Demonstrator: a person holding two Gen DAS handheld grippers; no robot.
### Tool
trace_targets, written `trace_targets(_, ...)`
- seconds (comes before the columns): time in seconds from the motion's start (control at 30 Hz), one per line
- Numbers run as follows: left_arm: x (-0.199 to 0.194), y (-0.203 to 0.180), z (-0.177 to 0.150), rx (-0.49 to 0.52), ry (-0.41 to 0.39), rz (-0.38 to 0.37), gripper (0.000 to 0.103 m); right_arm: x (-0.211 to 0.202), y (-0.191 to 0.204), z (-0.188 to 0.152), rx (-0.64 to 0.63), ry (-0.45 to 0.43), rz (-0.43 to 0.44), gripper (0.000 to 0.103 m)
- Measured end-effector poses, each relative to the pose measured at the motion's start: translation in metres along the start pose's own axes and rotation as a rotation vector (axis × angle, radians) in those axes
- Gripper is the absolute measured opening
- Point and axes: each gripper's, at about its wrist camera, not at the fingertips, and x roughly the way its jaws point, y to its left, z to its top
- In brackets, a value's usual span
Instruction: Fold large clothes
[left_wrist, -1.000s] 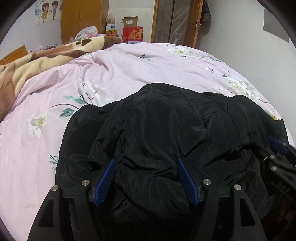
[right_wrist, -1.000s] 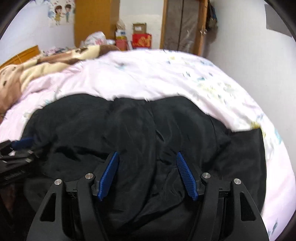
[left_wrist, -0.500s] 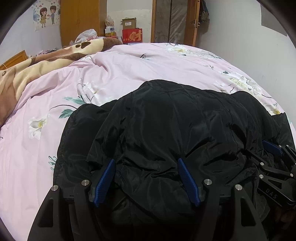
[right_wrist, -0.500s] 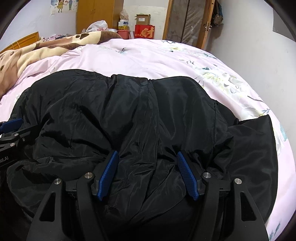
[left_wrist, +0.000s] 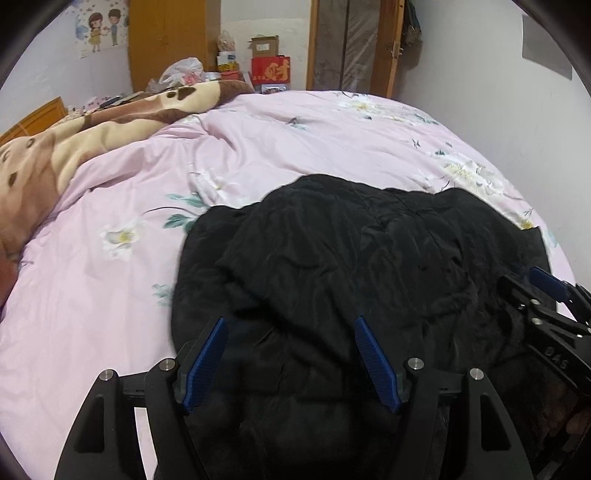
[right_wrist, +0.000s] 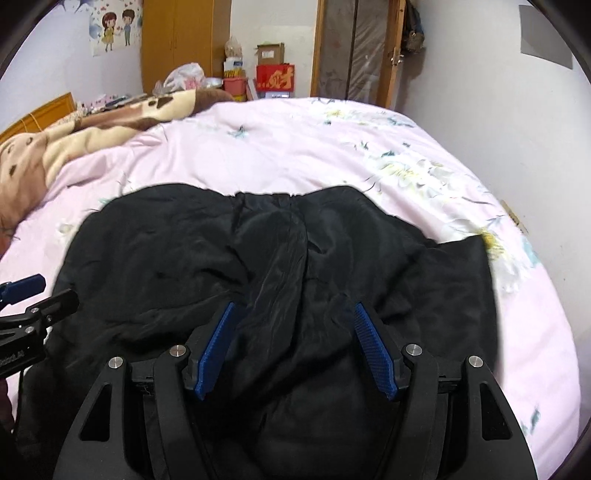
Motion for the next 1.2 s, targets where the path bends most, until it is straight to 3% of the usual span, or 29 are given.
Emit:
trace_targets(0.1, -0.027, 0.013, -0.009, -0.028, -0.002, -0.015, 0.071, -0.034, 0.000, -0.004, -0.006, -0.042, 0.000, 0.066)
trace_targets(0.27, -0.074, 0.028, -0.033, 0.011, -0.021, -0.010, 0.071, -0.089, -0.004, -0.018, -0.002, -0.086, 0.029, 0.066)
trace_targets(0.4, -0.107, 0.043, -0.061, 0.036, -0.008, -0.032, 0.071, -0.119, -0.011, -0.038, -0.009, -0.091, 0.027, 0.066)
trace_targets(0.6, -0.147, 0.066, -0.104, 0.070, -0.009, 0.008, 0.072, -0.152, -0.030, -0.075, 0.015, -0.067, -0.014, 0.067)
trace_targets(0.77, -0.180, 0.089, -0.125, 0.015, -0.009, -0.010, 0.072, -0.179, -0.044, -0.094, 0.070, -0.066, -0.034, 0.067)
trace_targets(1.1, -0.264, 0.137, -0.156, -0.010, -0.076, 0.074, 0.072, -0.250, -0.053, -0.121, 0.048, -0.134, -0.103, 0.067)
trace_targets(1.2, -0.278, 0.148, -0.168, -0.038, -0.083, 0.075, 0.076, -0.266, -0.057, -0.132, 0.059, -0.140, -0.105, 0.067)
